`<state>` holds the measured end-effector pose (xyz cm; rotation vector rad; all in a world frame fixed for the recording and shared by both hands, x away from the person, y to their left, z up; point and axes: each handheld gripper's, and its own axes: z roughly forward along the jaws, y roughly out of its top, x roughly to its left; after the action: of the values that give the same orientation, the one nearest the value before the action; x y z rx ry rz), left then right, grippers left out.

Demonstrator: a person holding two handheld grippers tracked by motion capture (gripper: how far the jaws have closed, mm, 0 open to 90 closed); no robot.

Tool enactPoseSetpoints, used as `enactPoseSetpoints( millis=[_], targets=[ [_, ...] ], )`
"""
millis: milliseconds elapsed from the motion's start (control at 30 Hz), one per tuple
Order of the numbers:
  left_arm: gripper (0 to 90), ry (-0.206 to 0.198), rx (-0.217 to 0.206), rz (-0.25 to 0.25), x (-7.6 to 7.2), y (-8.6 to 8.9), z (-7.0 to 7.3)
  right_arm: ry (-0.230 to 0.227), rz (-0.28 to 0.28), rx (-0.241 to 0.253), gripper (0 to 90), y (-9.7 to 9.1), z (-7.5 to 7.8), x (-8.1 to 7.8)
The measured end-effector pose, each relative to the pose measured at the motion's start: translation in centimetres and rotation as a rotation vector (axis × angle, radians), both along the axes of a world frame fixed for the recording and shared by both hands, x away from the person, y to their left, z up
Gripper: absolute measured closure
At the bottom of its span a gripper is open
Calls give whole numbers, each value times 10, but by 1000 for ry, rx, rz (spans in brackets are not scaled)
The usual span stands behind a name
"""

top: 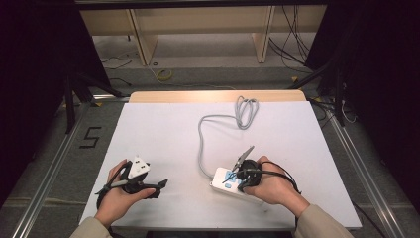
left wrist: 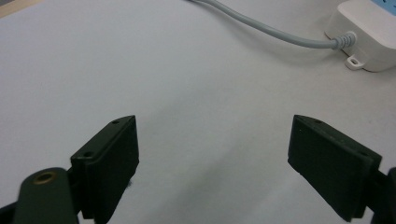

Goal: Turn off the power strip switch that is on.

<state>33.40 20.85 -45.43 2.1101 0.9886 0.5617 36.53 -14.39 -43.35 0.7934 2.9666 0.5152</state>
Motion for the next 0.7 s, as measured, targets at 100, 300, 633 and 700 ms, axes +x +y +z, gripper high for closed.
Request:
enactPoseSetpoints(
  millis=[100,300,633,700],
  targets=[
    [159,0,0,-1,0,0,0,-1,1,-1,900,0,0,0],
    [159,0,-1,1,0,0,0,-4,4,-1,900,0,0,0],
    [159,0,-1,1,0,0,0,-4,2,-1,900,0,0,0],
    [159,0,-1,1,0,0,0,-4,2,-2,900,0,0,0]
  ],
)
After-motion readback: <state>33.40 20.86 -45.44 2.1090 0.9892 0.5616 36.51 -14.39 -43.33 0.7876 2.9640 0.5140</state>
